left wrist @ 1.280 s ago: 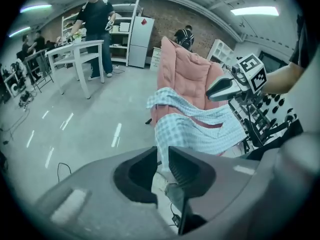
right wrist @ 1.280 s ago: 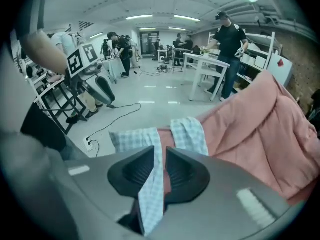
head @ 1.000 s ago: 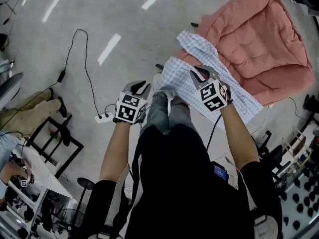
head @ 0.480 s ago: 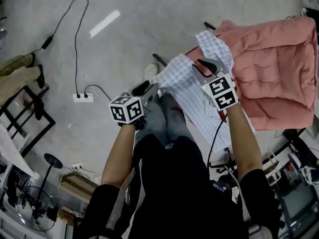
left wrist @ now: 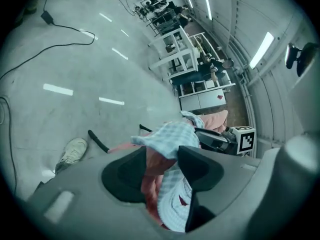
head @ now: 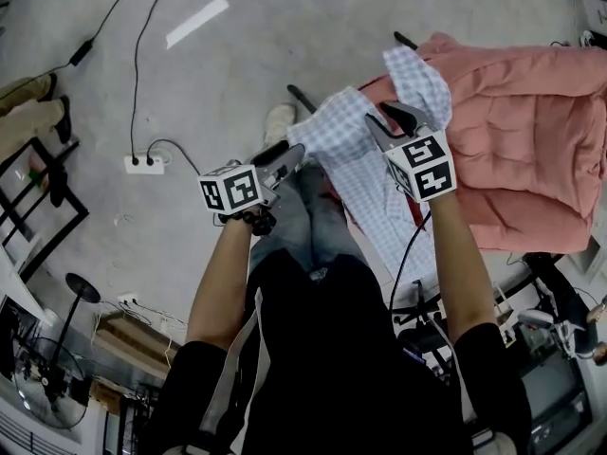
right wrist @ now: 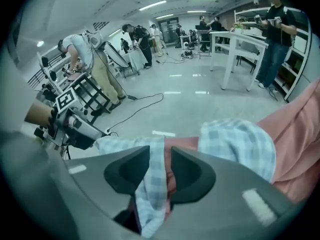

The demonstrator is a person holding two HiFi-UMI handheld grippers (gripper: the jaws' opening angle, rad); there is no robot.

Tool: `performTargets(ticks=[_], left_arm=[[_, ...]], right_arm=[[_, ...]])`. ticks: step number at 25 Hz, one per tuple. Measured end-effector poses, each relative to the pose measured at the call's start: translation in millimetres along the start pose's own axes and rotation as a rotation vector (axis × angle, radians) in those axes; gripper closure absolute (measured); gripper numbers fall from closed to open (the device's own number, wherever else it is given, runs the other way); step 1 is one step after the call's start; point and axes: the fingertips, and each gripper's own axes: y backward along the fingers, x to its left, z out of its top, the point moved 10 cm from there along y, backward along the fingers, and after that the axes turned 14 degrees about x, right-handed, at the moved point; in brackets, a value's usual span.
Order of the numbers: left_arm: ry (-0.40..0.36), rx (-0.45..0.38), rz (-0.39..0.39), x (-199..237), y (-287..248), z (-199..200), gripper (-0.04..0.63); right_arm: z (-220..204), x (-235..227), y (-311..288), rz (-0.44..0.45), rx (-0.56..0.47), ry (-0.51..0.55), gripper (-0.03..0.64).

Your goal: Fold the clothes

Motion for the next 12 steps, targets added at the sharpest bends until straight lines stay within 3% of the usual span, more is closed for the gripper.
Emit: performTargets(ticks=[3,6,9,12], left_arm=[[-0.005,0.014,-0.044,-0.1,-2.0,2.1,0.407],[0.004,0.014,-0.099,-5.4,-1.5,3.8,0.502],[-0.02,-0.024,-0.093,-12.8,3.4,5.7,0.575],[-0.048,-0.068,-0.093,-17.7,16.2,12.9,0.58]], right_arm=[[1.4,-0.2,1.1,0.017,0.02,0.006,0.486],[3.0,9.0,1.5,0.037,0.033,0.004,0.551],[3.8,20.6,2.9,0.02,0.022,0.037,0.585],[9.6,30.9,8.1,0.017,0.003,0.054,0.595]])
